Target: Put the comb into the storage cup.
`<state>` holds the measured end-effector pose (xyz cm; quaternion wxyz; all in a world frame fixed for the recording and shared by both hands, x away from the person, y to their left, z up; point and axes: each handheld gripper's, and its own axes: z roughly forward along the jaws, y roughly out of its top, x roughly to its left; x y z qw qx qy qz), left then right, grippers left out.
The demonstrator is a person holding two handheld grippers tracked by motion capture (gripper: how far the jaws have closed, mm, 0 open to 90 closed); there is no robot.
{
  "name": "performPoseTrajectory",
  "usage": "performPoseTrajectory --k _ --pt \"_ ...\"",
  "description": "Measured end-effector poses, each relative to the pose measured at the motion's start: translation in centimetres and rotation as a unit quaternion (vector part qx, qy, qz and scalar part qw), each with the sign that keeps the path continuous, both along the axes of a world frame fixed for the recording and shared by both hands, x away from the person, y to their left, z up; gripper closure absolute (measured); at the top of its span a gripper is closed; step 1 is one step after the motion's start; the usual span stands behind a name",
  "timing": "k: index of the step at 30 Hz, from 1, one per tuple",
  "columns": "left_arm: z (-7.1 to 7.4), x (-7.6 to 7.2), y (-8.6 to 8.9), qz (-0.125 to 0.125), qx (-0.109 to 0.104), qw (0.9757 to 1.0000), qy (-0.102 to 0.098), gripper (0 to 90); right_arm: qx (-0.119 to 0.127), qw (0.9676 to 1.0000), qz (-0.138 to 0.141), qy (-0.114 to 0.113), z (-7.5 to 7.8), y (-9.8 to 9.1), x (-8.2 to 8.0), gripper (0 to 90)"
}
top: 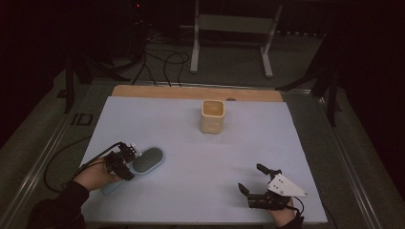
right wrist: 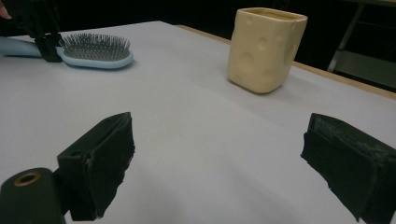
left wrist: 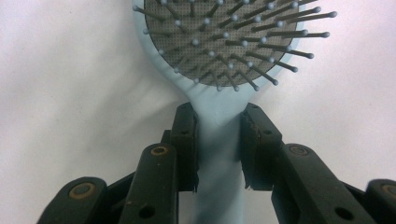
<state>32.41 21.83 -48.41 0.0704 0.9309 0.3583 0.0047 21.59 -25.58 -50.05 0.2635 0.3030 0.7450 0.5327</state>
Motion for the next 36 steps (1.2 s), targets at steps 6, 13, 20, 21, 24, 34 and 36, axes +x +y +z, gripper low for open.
performPoseTrajectory --k 6,13,20,21,24,34,36 --pt "0.9 -0.2 0.4 0.004 -0.027 0.9995 -0.016 70.1 -0.002 1.0000 0.000 0.000 0.0 0.0 0.0 8.8" --pt "2.5 -0.3 0.4 0.008 -0.058 0.9972 -0.046 70.1 -0.002 1.0000 0.001 0.000 0.0 0.0 0.0 8.8" --pt "3.7 -0.1 -0.2 0.009 -0.087 0.9940 -0.065 70.1 -0.001 1.0000 0.000 0.000 0.0 0.0 0.0 8.8" --pt "3.9 -0.1 -0.3 0.006 -0.088 0.9937 -0.069 70.1 -0.001 1.0000 0.000 0.000 0.0 0.0 0.0 8.8" --pt "4.4 -0.1 -0.6 0.010 -0.100 0.9918 -0.079 70.1 -0.001 1.0000 0.000 0.000 0.0 0.0 0.0 8.8" --pt "6.1 0.1 -1.8 0.005 -0.128 0.9858 -0.109 70.1 -0.001 1.0000 0.000 0.000 0.0 0.0 0.1 8.8" --pt "6.4 0.2 -2.0 0.005 -0.133 0.9844 -0.115 70.1 -0.001 1.0000 -0.001 -0.001 0.0 0.0 0.0 8.7"
